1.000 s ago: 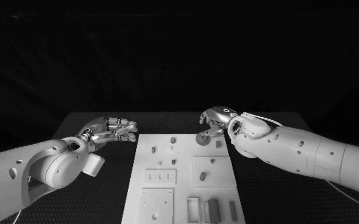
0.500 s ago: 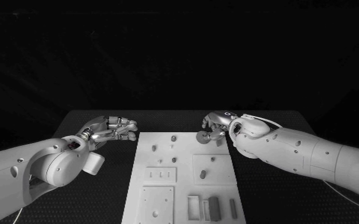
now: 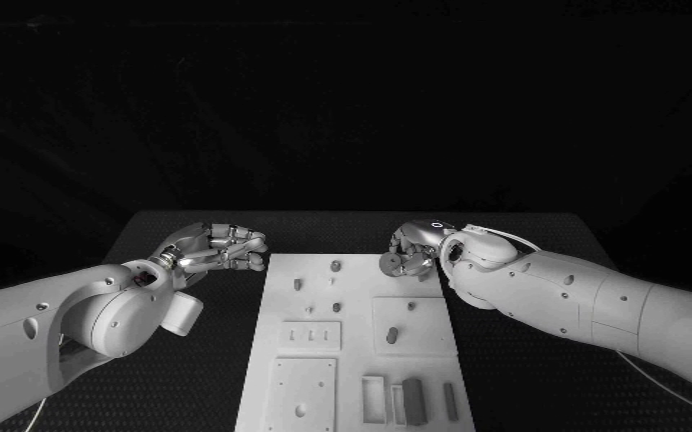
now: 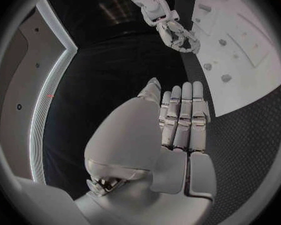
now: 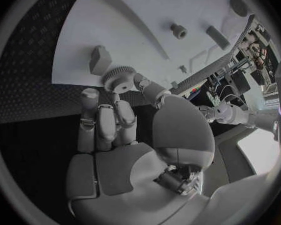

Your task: Assemble the parts on the task board

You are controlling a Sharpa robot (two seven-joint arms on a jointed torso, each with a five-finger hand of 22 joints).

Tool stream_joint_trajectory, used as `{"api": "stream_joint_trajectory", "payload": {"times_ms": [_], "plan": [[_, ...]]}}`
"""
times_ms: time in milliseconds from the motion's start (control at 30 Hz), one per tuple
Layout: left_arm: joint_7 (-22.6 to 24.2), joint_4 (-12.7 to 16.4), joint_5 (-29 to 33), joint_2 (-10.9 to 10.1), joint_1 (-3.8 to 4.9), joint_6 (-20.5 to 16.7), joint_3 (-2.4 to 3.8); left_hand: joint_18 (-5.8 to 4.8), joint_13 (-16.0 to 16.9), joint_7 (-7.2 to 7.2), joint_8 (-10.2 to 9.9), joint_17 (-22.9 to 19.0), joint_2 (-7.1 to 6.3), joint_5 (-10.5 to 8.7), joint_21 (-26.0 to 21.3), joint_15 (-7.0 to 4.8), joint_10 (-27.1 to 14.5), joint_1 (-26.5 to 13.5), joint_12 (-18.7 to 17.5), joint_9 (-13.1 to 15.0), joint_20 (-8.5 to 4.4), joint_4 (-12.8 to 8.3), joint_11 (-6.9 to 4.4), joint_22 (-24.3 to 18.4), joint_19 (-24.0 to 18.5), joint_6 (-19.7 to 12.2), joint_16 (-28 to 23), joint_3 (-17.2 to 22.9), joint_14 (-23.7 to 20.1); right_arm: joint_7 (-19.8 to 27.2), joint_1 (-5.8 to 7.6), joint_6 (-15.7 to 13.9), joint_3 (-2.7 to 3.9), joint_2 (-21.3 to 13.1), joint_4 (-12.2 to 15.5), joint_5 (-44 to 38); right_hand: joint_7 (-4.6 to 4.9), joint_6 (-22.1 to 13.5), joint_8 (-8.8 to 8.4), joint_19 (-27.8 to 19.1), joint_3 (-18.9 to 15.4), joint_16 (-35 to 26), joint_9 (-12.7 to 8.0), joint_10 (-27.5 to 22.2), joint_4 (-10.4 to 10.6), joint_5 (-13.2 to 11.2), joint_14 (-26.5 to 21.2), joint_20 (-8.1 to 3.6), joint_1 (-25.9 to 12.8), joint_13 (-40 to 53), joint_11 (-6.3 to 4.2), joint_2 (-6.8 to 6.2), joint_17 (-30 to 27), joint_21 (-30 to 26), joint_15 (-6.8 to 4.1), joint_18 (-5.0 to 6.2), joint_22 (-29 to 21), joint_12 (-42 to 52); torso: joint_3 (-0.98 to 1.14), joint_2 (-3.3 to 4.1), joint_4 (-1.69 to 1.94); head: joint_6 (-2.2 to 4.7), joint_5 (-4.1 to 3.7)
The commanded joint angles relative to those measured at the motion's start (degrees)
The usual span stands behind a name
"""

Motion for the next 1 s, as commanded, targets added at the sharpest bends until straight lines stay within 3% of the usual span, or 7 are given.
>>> {"api": "stream_joint_trajectory", "payload": {"times_ms": [33,233,267,500,800,1000], "plan": [[0.2,0.0,-0.2,0.1,0.01,1.0,0.03,0.71,0.0,0.10,-0.3,0.1,-0.03,-0.08,-0.3,0.27,-0.2,-0.4,-0.3,0.0,-0.06,0.1,0.37,-0.1,-0.2,-0.3,-0.3,-0.4,0.1,0.8,-0.15,1.1,-0.01,0.3,-0.6,0.1,-0.05,0.1,0.04,0.0,-0.2,0.1,0.1,-0.1,0.3,0.0,-0.5,-0.03,0.1,0.1,0.13,1.30,0.1,-0.2,0.05,2.24,1.0,0.1,-0.02,-0.04,0.06,-0.11,0.02],[0.1,-0.1,-0.2,0.1,0.01,1.1,0.03,0.72,-0.1,0.12,-0.3,0.1,-0.02,-0.08,-0.3,0.27,-0.2,-0.4,-0.4,0.0,-0.06,0.1,0.38,-0.1,-0.2,-0.3,-0.3,-0.4,0.1,1.0,-0.34,1.2,-0.03,0.9,-1.5,0.2,-0.05,0.1,0.04,0.0,-0.2,0.1,0.1,-0.1,0.3,0.0,-0.5,-0.03,0.1,0.1,0.13,1.30,0.1,-0.2,0.05,2.24,1.0,0.1,0.00,-0.01,-0.01,-0.15,0.16],[0.1,-0.1,-0.2,0.2,0.01,1.1,0.03,0.72,-0.1,0.12,-0.3,0.1,-0.02,-0.08,-0.3,0.27,-0.2,-0.4,-0.4,0.0,-0.06,0.1,0.38,-0.1,-0.2,-0.3,-0.3,-0.4,0.1,1.0,-0.39,1.4,-0.04,1.0,-1.5,0.2,-0.08,0.3,0.16,0.0,0.0,0.1,0.1,-0.1,0.5,0.0,-0.5,-0.04,0.1,0.2,0.09,2.45,0.1,-0.2,0.03,2.24,1.0,0.2,-0.01,-0.01,-0.02,-0.15,0.18],[0.0,-0.1,-0.2,0.1,0.01,1.1,0.03,0.72,-0.1,0.13,-0.3,0.1,0.00,-0.08,-0.3,0.27,-0.2,-0.4,-0.4,0.0,-0.06,0.1,0.38,-0.1,-0.2,-0.4,-0.4,-0.4,0.1,0.7,-0.62,1.5,-0.10,1.1,-1.9,-0.6,-0.34,1.0,0.60,-0.4,-1.3,0.3,0.4,-0.1,-1.4,-0.1,-0.6,-0.01,0.3,0.5,-0.15,4.57,0.3,0.0,-0.20,2.24,1.2,0.4,0.01,-0.03,-0.03,-0.31,0.18],[-0.1,-0.2,-0.2,0.1,0.01,1.1,0.03,0.73,-0.1,0.14,-0.3,0.1,0.01,-0.08,-0.3,0.27,-0.2,-0.4,-0.4,0.0,-0.06,0.1,0.38,-0.1,-0.2,-0.3,-0.4,-0.4,0.1,-0.1,-1.16,0.8,-0.41,1.4,-2.6,-4.2,-0.51,1.5,0.86,-0.5,-1.7,0.5,0.5,0.0,-3.0,-0.1,-0.4,0.00,0.6,0.7,-0.31,5.28,0.6,0.2,-0.34,2.24,1.1,0.6,-0.02,-0.01,-0.07,-0.45,0.12],[-0.1,-0.2,-0.2,0.0,0.01,1.0,0.03,0.74,-0.1,0.14,-0.3,0.2,0.03,-0.08,-0.4,0.26,-0.2,-0.4,-0.4,0.0,-0.06,0.1,0.37,-0.1,-0.2,-0.3,-0.4,-0.4,0.1,-0.1,-1.70,0.6,-0.47,1.5,-2.7,-4.9,-0.56,1.6,0.89,-0.5,-1.9,0.5,0.5,0.0,-3.7,-0.1,-0.4,0.01,0.7,0.5,-0.37,4.92,0.4,0.2,-0.41,2.24,1.1,0.4,0.02,-0.03,-0.06,-0.71,0.07]]}}
